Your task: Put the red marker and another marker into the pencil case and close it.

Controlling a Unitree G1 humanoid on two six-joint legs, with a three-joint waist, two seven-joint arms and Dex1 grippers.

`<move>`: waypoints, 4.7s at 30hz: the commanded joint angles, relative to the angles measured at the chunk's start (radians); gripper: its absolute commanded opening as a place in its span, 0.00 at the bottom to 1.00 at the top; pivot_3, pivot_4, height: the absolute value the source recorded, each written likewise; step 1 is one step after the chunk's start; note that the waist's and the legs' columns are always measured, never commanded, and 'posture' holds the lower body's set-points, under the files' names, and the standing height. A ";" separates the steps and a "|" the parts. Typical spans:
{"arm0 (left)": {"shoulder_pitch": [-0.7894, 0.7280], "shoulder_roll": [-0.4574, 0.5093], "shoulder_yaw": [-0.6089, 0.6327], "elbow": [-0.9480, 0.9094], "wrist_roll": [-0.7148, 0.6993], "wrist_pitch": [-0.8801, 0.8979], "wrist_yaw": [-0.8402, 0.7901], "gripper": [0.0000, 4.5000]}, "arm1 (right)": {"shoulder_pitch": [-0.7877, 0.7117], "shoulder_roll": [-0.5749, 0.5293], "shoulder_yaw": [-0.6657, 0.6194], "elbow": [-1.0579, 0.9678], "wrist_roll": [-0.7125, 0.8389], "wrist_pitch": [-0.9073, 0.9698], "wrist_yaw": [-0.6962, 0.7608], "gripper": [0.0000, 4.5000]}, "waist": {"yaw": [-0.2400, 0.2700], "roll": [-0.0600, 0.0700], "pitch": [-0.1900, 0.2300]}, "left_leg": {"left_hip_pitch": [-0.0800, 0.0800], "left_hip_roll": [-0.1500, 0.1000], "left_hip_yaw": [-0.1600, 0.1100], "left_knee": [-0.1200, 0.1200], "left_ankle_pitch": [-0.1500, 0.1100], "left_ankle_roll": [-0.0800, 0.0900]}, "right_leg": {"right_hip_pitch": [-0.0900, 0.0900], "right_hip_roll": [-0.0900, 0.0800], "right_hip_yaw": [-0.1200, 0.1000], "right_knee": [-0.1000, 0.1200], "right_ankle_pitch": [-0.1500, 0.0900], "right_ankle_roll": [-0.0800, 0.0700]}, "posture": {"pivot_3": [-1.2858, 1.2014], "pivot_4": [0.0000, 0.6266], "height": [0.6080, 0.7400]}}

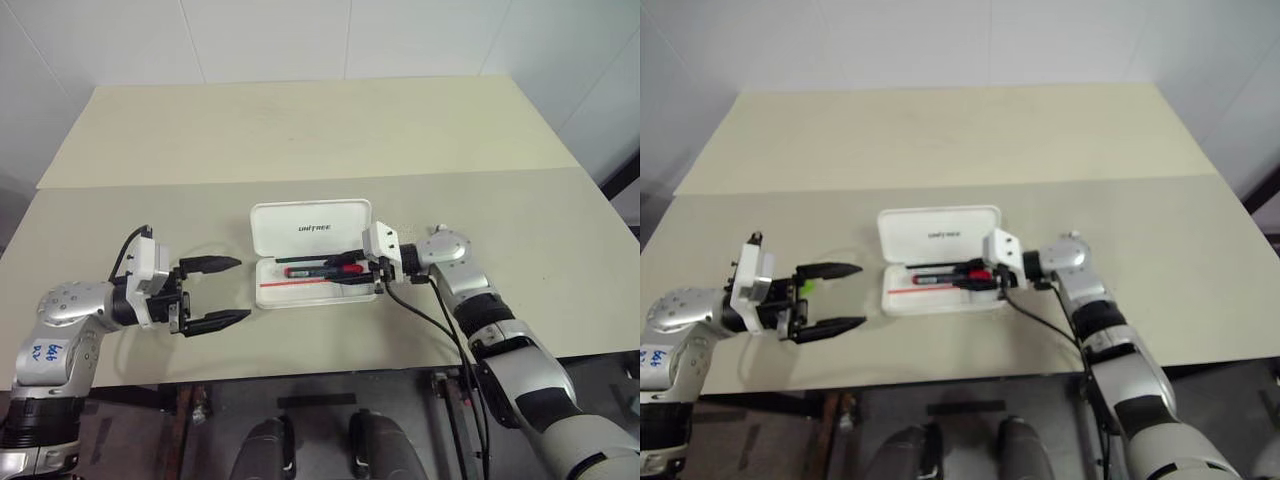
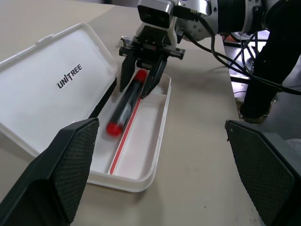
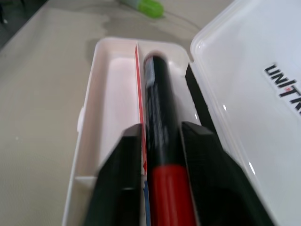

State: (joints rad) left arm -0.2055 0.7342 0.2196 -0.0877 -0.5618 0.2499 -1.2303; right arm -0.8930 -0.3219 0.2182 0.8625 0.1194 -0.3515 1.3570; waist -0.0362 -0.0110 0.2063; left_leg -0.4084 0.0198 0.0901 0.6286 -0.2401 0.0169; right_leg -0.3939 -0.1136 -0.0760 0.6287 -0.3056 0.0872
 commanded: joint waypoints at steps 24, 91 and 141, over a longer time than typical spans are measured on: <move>0.228 -0.016 0.326 0.021 -0.020 -0.114 0.188 1.00 | 0.383 -0.178 -0.138 -0.957 0.325 0.459 -0.085 1.00 | 0.001 0.000 0.000 | 0.001 0.002 0.002 -0.001 -0.010 0.000 | -0.001 -0.001 0.008 -0.003 0.000 0.000 | 0.52 0.24 1.00; 0.011 0.082 0.132 0.214 0.027 -0.211 -0.006 0.23 | 0.525 -0.312 -0.224 -1.075 0.377 0.490 -0.143 1.00 | 0.008 -0.006 -0.004 | -0.001 0.008 0.010 0.000 -0.012 0.000 | -0.005 0.000 -0.001 -0.004 0.003 -0.006 | 0.52 0.24 1.00; -0.351 -0.144 -0.354 0.378 0.334 -0.228 -0.028 0.23 | 0.664 -0.360 -0.364 -1.288 0.484 0.547 -0.320 1.00 | 0.031 -0.006 -0.003 | 0.002 0.009 0.015 0.005 -0.009 0.007 | -0.003 0.003 -0.003 -0.002 0.004 -0.004 | 0.52 0.24 1.00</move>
State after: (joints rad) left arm -0.5384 0.5882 -0.1354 0.2906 -0.2332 0.0316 -1.2481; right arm -0.2288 -0.6891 -0.1322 -0.3862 0.5949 0.2164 1.0465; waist -0.0053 -0.0172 0.2028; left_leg -0.4068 0.0286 0.1051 0.6335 -0.2495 0.0241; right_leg -0.3969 -0.1105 -0.0790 0.6272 -0.3015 0.0834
